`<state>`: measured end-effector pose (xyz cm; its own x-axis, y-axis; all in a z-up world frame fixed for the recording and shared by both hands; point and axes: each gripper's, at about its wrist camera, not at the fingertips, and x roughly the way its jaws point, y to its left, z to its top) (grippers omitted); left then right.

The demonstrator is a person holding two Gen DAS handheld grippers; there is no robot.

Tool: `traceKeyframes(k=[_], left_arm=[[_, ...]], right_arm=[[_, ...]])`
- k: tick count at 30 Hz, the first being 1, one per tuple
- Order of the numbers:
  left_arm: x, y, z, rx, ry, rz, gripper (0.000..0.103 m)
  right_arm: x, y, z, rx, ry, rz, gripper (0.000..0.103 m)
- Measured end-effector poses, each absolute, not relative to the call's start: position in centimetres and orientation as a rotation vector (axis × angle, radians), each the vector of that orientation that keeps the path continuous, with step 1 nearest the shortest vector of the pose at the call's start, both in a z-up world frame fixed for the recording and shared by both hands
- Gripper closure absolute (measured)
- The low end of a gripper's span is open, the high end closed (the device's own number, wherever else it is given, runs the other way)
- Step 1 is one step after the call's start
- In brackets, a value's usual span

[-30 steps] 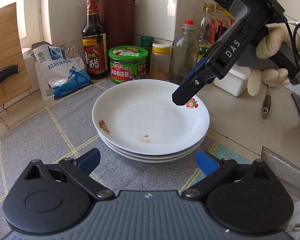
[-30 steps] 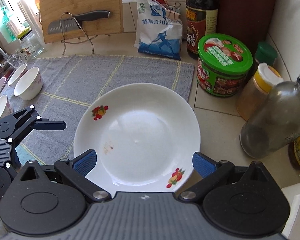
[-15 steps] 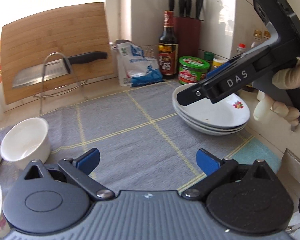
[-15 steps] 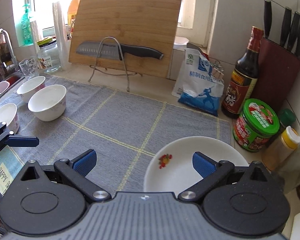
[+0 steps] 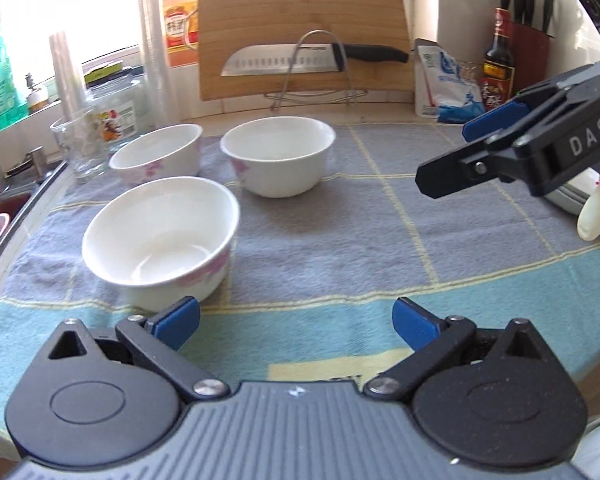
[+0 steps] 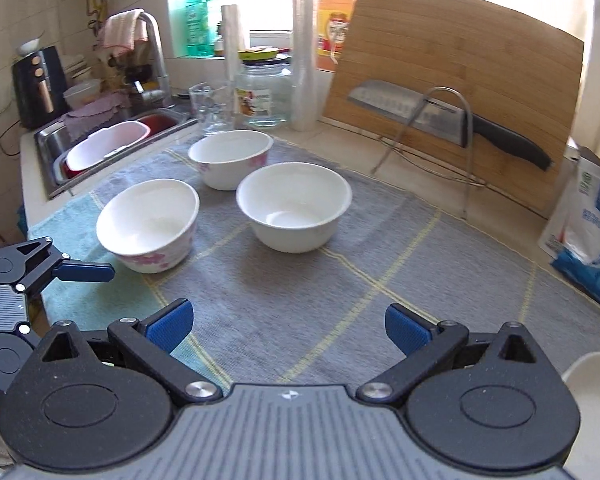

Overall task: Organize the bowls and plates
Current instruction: 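Pull the right gripper back and move it toward the white bowls, then close the right gripper on the rim of a white bowl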

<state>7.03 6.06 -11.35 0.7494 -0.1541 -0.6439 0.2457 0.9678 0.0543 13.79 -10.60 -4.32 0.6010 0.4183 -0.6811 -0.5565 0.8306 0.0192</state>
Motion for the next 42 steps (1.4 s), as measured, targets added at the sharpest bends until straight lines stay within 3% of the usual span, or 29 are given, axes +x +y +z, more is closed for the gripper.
traceKeyframes(k=[19,26,35,42], left_arm=[[9.9,12.4,-12.0,0.181,0.619,-0.179,0.002],[10.4,13.0,-12.1,0.154,0.617,-0.215,0.011],[10.6,13.2,-12.1,0.15,0.614,-0.239,0.018],[10.7,13.2,-11.9,0.156,0.623,-0.245,0.019]], right_arm=[[19.5,0.5,-5.9,-0.191,0.77,0.795,0.002],[21.2,2.2,-6.9,-0.2,0.816,0.818,0.02],[22.2,3.1,-7.4,-0.178,0.851,0.85,0.034],[22.4,3.0,-7.2,-0.15,0.87,0.855,0.034]])
